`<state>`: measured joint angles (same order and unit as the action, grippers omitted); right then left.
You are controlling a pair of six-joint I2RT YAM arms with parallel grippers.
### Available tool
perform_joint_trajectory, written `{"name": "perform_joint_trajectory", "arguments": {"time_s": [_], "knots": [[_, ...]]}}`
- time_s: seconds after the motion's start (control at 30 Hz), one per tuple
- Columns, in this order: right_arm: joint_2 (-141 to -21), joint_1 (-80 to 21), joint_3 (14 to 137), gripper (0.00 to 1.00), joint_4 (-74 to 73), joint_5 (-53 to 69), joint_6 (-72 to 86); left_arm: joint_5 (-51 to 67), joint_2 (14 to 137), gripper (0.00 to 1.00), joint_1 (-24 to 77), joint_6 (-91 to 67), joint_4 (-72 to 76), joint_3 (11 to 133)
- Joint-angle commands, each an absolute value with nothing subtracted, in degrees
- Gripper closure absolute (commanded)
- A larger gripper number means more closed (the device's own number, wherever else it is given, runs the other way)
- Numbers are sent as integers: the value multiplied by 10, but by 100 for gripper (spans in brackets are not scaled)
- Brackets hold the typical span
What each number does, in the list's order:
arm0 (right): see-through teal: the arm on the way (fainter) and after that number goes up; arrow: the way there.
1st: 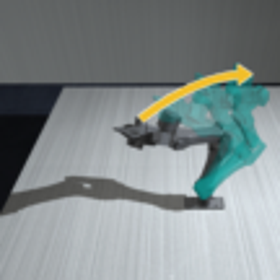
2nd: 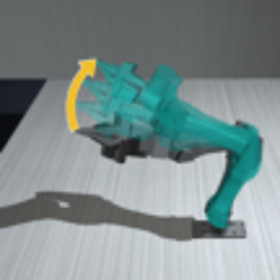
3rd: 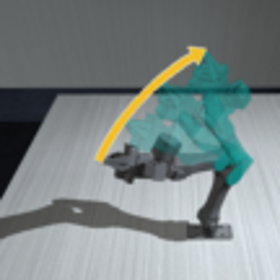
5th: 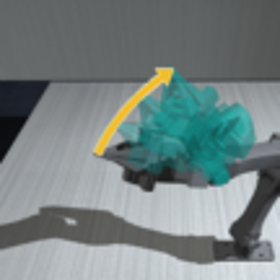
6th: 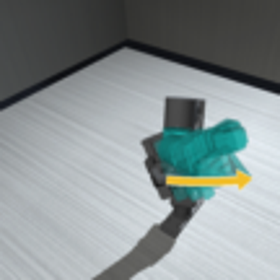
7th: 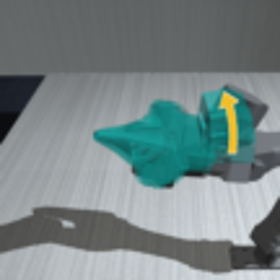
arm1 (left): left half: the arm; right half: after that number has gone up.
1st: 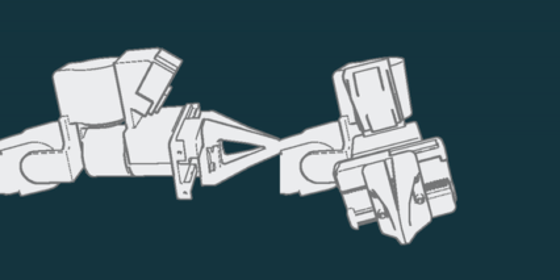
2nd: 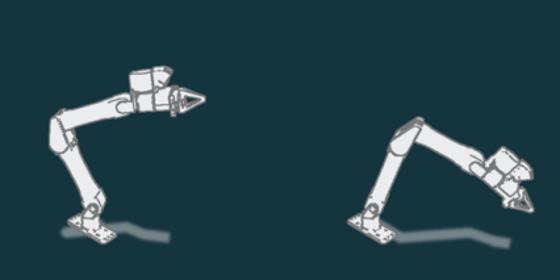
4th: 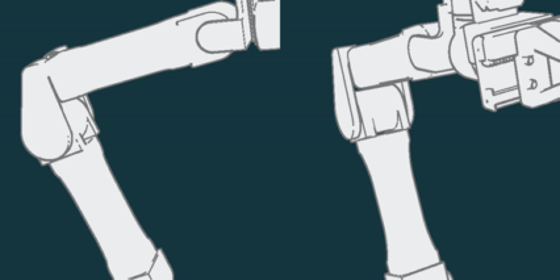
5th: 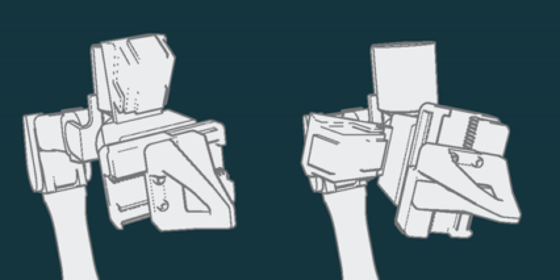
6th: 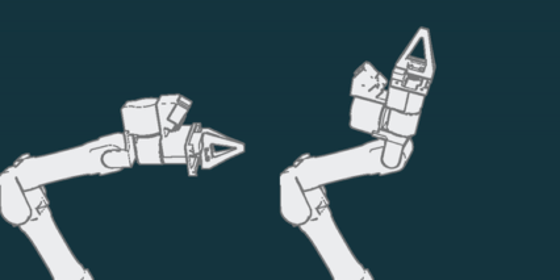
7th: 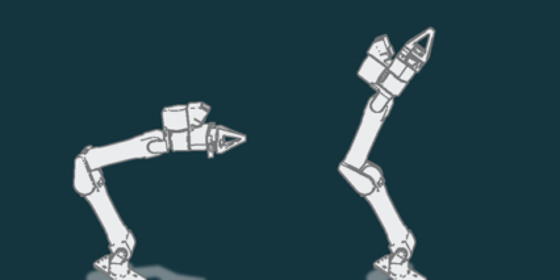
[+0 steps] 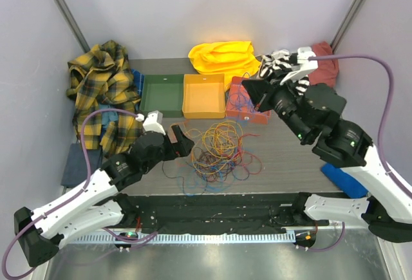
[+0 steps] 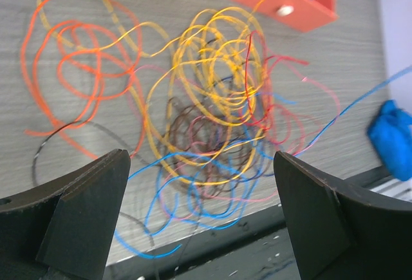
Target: Untangle the cables
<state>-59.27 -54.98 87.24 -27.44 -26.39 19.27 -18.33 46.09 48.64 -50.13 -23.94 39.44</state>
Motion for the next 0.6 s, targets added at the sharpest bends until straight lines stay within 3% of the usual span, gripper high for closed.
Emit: {"name": "perform_joint_trajectory", "arguments": {"time_s": [0.0,0.3,0.57], "knots": [[-597,-552,952,99,-315,-257,172,-170,458,0,488,-488,-136,409],[-635,-552,1045,99,-329,-172,208,-91,464,0,490,-461,144,330],[-656,-551,1044,99,-304,-113,251,-88,595,0,551,-391,324,352]]}}
